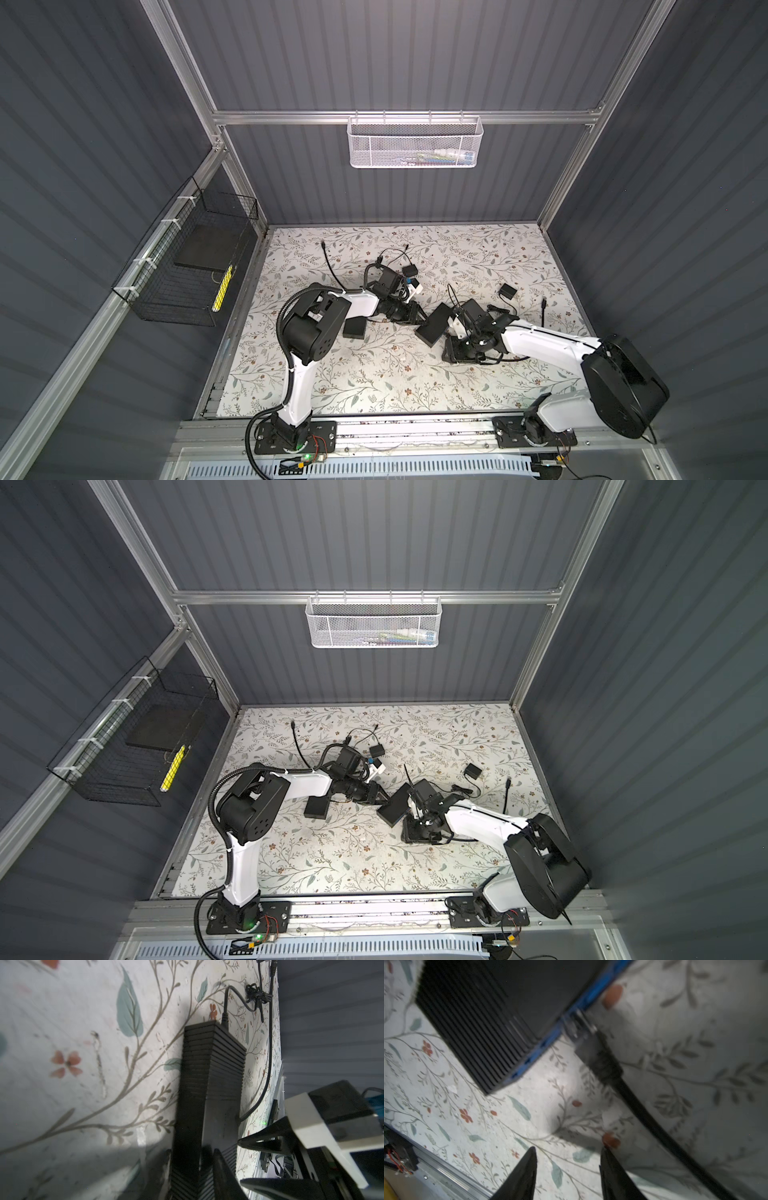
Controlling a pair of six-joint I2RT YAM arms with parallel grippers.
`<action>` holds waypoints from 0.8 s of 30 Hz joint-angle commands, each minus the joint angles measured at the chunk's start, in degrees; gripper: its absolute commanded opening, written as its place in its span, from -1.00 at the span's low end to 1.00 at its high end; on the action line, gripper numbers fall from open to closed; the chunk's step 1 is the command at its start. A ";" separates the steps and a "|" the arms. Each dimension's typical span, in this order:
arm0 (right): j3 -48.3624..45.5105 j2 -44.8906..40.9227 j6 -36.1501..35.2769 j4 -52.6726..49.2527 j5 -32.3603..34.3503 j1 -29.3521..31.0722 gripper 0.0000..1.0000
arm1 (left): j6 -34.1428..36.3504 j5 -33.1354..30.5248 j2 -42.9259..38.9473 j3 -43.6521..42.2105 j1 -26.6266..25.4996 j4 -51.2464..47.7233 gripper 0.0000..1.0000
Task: Insert the plug into the switch port
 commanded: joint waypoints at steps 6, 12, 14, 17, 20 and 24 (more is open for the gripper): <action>2.26 8.91 5.52 5.57 4.52 -3.37 -0.10 | -0.58 -0.20 0.34 -0.17 -0.40 -0.02 -0.33; 3.74 9.63 1.02 3.01 8.07 -8.00 -0.10 | -1.79 -0.01 1.23 -0.82 -0.72 1.45 -0.34; 6.08 10.56 -2.38 0.36 9.32 -8.63 -0.08 | -2.32 0.21 2.41 0.03 -1.01 2.15 -0.34; 8.66 11.43 -5.63 -3.06 11.18 -9.48 -0.07 | -3.37 0.66 4.38 2.12 -1.83 3.34 -0.35; 11.09 12.64 -8.96 -4.45 12.40 -10.77 -0.05 | -3.90 0.93 6.57 5.29 -2.65 3.38 -0.35; 13.50 14.21 -12.39 -4.28 10.77 -13.53 -0.05 | -4.26 1.34 9.07 9.34 -3.30 3.24 -0.36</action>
